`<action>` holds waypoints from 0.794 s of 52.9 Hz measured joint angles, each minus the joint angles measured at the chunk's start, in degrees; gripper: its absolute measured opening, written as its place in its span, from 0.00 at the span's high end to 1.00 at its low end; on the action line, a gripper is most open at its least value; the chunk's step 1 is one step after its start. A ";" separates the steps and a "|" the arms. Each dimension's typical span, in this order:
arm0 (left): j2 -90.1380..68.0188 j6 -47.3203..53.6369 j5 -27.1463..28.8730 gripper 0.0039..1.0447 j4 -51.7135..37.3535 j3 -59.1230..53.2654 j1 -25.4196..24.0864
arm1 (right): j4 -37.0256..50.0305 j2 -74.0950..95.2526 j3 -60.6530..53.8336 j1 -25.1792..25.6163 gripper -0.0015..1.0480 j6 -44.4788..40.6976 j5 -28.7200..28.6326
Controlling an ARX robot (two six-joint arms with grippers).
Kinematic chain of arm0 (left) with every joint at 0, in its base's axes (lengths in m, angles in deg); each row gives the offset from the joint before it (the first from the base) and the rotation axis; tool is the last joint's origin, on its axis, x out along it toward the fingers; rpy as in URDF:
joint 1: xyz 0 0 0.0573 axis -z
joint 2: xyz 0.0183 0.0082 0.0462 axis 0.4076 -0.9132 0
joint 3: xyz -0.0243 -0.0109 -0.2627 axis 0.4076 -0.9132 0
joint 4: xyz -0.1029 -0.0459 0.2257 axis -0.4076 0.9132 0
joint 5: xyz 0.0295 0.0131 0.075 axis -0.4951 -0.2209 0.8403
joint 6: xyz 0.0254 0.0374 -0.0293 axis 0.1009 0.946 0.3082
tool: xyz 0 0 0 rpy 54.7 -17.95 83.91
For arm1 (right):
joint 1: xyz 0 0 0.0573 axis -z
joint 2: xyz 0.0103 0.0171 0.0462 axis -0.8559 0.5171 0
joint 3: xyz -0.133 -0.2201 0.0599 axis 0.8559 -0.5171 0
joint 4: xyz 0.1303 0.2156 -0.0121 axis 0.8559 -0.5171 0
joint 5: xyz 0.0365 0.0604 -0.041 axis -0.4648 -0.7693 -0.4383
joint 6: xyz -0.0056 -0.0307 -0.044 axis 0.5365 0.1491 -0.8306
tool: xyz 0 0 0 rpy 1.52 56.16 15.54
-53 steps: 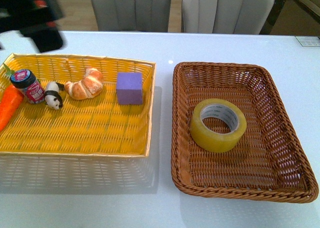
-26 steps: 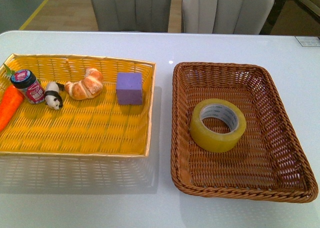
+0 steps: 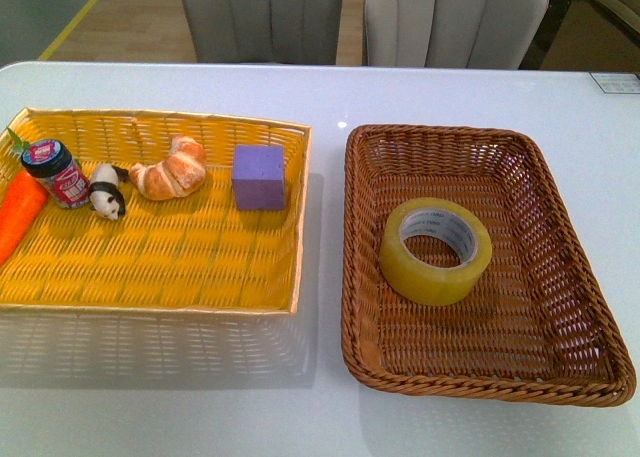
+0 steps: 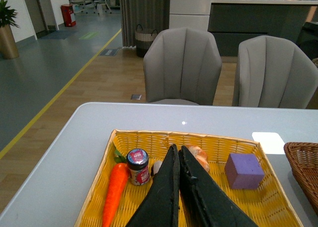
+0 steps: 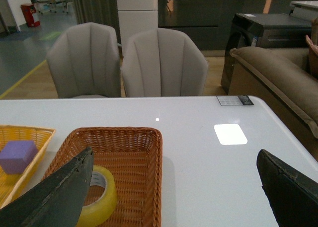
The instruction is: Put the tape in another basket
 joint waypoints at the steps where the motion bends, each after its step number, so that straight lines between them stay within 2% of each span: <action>1: 0.70 -0.02 0.00 0.99 0.63 0.00 0.00 | 0.00 0.00 0.00 0.00 0.09 0.00 0.00; 21: 13.14 -0.02 0.00 0.99 12.44 -0.02 0.00 | 0.00 0.00 0.00 0.00 0.09 0.00 0.00; 42: 20.35 -0.02 0.00 0.99 19.58 -0.02 0.00 | 0.00 0.00 0.00 0.00 0.09 0.00 0.00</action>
